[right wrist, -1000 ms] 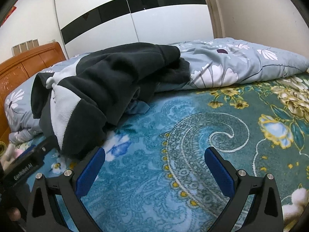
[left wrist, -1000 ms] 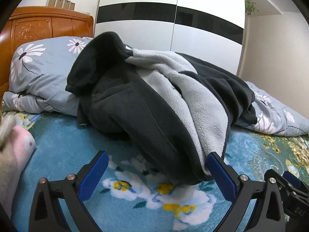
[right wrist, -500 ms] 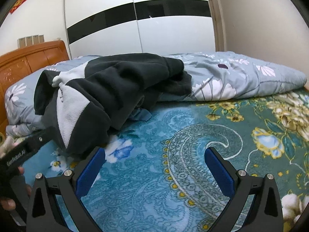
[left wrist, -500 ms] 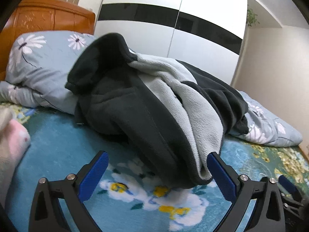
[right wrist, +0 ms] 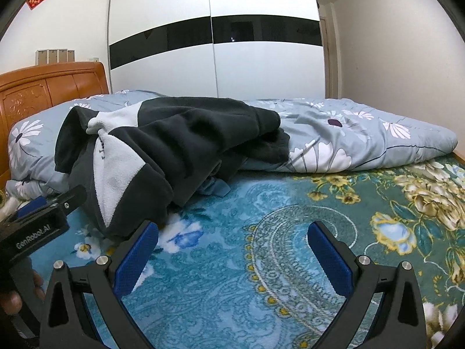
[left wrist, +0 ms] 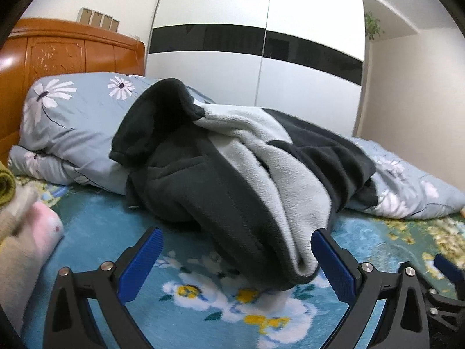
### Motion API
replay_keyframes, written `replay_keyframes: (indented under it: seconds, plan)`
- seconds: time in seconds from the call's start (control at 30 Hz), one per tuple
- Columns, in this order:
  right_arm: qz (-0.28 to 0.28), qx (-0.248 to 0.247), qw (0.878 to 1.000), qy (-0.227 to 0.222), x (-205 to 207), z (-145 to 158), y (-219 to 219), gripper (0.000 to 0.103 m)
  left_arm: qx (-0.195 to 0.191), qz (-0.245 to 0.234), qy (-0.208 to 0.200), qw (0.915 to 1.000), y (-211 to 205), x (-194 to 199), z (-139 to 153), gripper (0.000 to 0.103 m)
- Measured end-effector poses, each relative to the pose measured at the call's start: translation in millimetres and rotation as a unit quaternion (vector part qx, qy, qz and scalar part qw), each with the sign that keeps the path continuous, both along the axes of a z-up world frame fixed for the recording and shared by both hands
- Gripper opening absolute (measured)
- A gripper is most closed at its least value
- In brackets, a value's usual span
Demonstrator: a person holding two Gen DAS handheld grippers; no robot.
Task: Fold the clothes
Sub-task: 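Approach the crumpled black-and-white fleece jacket with both grippers open, then grasp the jacket's white fleece edge with the right gripper while the left gripper grasps the black hood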
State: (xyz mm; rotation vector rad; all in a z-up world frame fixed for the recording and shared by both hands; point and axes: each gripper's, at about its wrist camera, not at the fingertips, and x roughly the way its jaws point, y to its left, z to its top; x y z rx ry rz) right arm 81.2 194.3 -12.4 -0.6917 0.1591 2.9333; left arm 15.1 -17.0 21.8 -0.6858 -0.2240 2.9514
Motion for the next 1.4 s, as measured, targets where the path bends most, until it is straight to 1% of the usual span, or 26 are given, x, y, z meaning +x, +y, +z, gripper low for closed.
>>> replay_keyframes:
  seconds: [0.07,0.1,0.17,0.27,0.4,0.5,0.53,0.67,0.77,0.83,0.93,1.0,1.03,1.1,1.17,1.2,1.23,1.27,1.3,1.37,1.4]
  plan:
    - [0.003,-0.001,1.000,0.002,0,2,0,0.103,0.024,-0.013,0.006,0.9996,-4,3,2,0.103]
    - [0.004,-0.002,1.000,0.003,0,2,0,0.103,0.028,-0.014,0.008,0.9995,-4,4,3,0.103]
    - [0.006,-0.004,1.000,0.004,4,2,3,0.103,0.024,-0.014,0.012,0.9996,-3,5,5,0.103]
    - [0.008,-0.003,1.000,0.001,3,3,-3,0.103,0.006,-0.018,0.020,0.9996,1,7,8,0.103]
    - [0.018,-0.012,1.000,0.000,-1,0,-1,0.103,0.017,-0.020,0.018,0.9995,-4,6,9,0.103]
    - [0.018,-0.019,1.000,0.001,-1,0,-1,0.103,0.009,-0.023,0.014,0.9996,-6,4,9,0.103]
    - [0.019,-0.022,1.000,0.002,0,0,0,0.103,0.001,-0.022,0.017,0.9996,-5,4,10,0.103]
    - [0.021,-0.051,0.998,0.011,1,2,7,0.103,-0.007,-0.029,0.045,0.9985,-6,11,17,0.103]
    - [0.025,-0.072,0.997,0.021,-1,3,10,0.103,-0.023,-0.025,0.058,0.9977,-11,11,21,0.103]
    - [0.037,-0.080,0.996,-0.001,-12,4,6,0.103,-0.019,-0.019,0.062,0.9977,-18,11,21,0.103]
    - [0.062,-0.096,0.993,-0.034,-37,4,-5,0.103,0.008,-0.019,0.047,0.9987,-35,7,23,0.103]
    - [0.085,-0.085,0.991,-0.062,-59,3,-19,0.103,0.003,-0.002,0.038,0.9993,-43,7,24,0.103]
    - [0.097,-0.072,0.990,-0.072,-70,3,-29,0.103,0.000,0.007,0.034,0.9994,-47,7,24,0.103]
    - [0.118,-0.052,0.989,-0.065,-87,6,-50,0.103,0.000,0.021,0.039,0.9990,-54,8,24,0.103]
    - [0.137,-0.037,0.988,-0.065,-104,8,-69,0.103,0.014,0.024,0.036,0.9990,-64,8,24,0.103]
    - [0.139,-0.027,0.988,-0.064,-112,9,-78,0.103,0.022,0.024,0.034,0.9989,-68,8,24,0.103]
    - [0.130,-0.010,0.989,-0.065,-122,10,-85,0.103,0.029,0.026,0.032,0.9987,-72,8,23,0.103]
    - [0.120,0.000,0.990,-0.070,-131,11,-90,0.101,0.036,0.028,0.031,0.9985,-76,8,23,0.103]
    - [0.115,0.000,0.991,-0.073,-138,13,-92,0.099,0.041,0.032,0.028,0.9982,-79,8,22,0.103]
    - [0.104,-0.004,0.992,-0.078,-150,17,-95,0.087,0.053,0.037,0.023,0.9976,-85,7,21,0.103]
    - [0.097,-0.005,0.992,-0.083,-155,18,-97,0.085,0.058,0.038,0.021,0.9974,-87,7,20,0.103]
